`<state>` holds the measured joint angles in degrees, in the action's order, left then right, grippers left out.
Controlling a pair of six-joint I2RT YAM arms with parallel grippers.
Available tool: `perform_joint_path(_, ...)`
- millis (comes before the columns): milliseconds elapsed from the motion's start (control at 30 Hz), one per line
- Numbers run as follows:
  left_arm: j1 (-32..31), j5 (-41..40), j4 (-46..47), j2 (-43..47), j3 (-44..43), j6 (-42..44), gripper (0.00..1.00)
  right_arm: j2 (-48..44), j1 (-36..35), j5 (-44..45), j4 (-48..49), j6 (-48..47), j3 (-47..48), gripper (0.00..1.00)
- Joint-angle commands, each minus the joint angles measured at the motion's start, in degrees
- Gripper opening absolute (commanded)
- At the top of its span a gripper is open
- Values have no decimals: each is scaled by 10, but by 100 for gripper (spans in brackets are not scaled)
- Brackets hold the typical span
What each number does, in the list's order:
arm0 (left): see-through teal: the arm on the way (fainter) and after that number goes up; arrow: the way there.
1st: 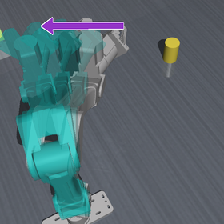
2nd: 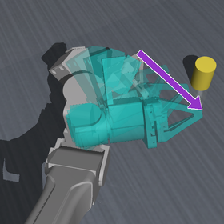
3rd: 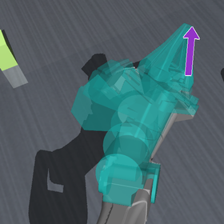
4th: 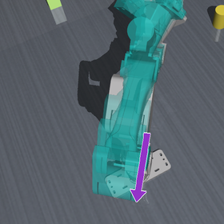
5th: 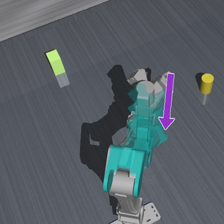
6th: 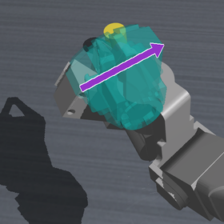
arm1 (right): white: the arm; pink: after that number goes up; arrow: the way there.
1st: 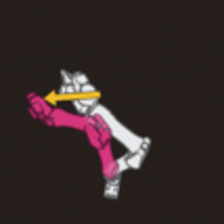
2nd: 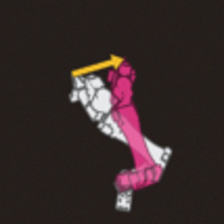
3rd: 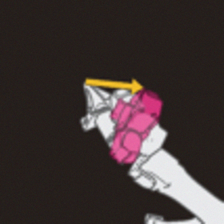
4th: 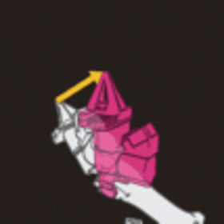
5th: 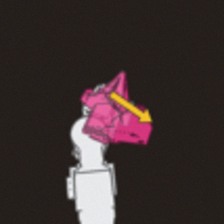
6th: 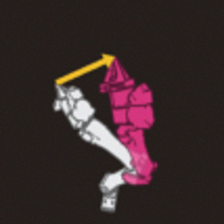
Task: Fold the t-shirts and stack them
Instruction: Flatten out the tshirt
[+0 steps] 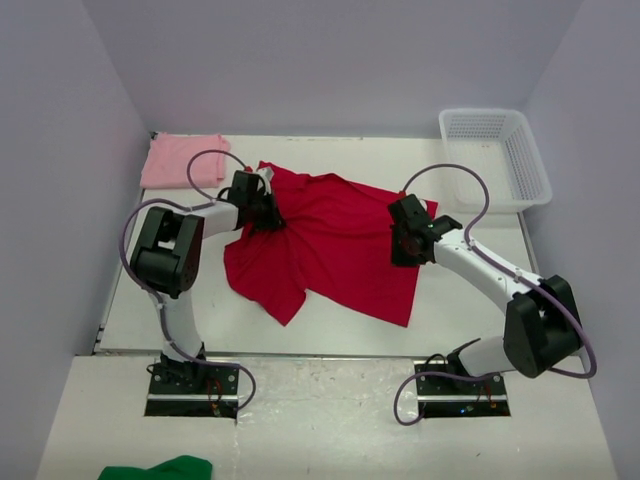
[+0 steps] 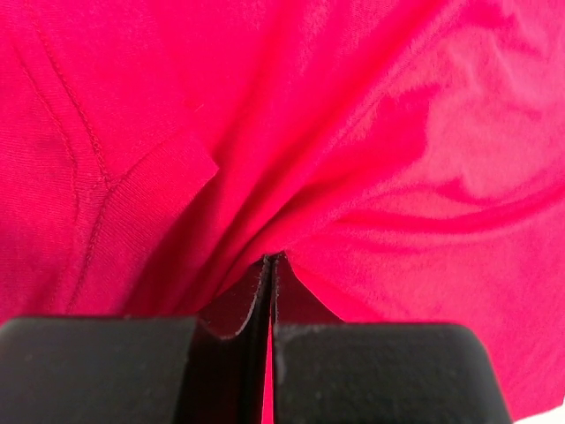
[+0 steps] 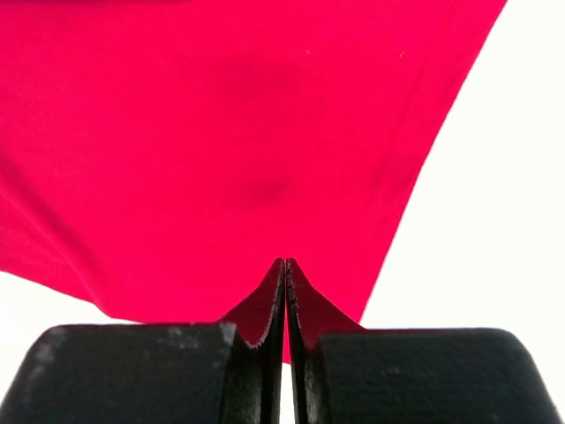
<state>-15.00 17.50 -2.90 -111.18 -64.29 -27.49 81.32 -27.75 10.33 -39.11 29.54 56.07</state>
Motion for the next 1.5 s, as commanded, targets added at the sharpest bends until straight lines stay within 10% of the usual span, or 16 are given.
perform_joint_path(0, 9, -22, -23, -19, -33, 24, 0, -26, -3, -9, 4, -3, -17, 2)
perform_joint_path(467, 44, -23, -53, -41, -116, 28, 0, -57, -53, -43, -7, 68, -112, 55)
perform_joint_path(1467, 44, 7, -33, -29, -82, 30, 0, 19, -182, 37, 6, 244, -162, 52)
